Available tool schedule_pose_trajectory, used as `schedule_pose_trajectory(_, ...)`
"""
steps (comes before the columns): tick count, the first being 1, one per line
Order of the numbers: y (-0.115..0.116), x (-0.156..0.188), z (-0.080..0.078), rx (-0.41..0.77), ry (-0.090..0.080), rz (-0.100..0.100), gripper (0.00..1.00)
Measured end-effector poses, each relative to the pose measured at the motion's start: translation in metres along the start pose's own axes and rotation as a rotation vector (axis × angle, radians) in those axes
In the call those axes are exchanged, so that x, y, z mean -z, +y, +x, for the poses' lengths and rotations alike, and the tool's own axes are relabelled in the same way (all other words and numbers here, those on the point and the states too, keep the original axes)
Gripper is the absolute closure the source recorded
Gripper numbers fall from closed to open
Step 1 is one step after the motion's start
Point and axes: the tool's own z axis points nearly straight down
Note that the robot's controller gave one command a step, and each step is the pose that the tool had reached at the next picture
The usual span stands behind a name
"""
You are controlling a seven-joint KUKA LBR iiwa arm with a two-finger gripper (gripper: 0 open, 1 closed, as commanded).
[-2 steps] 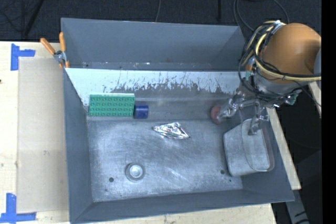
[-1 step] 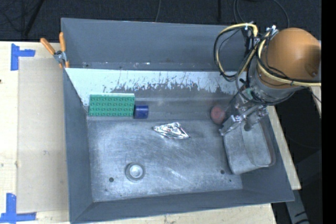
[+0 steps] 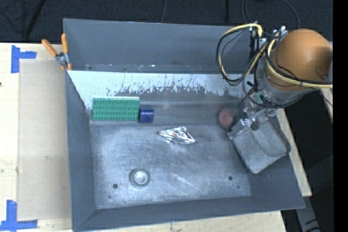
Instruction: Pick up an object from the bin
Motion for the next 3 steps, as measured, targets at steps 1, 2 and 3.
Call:
schedule_pose_trajectory(1, -0.0043, -0.0217, -0.0100, 0.394, -0.002, 0.014, 0.00)
schedule_pose_trajectory(2, 0.0022, -0.0266, -0.0093, 0.383, -0.014, -0.010, 1.00)
schedule_pose_trajectory(3, 0.0004, -0.0284, -0.0185, 0.385, 0.001, -0.019, 1.00)
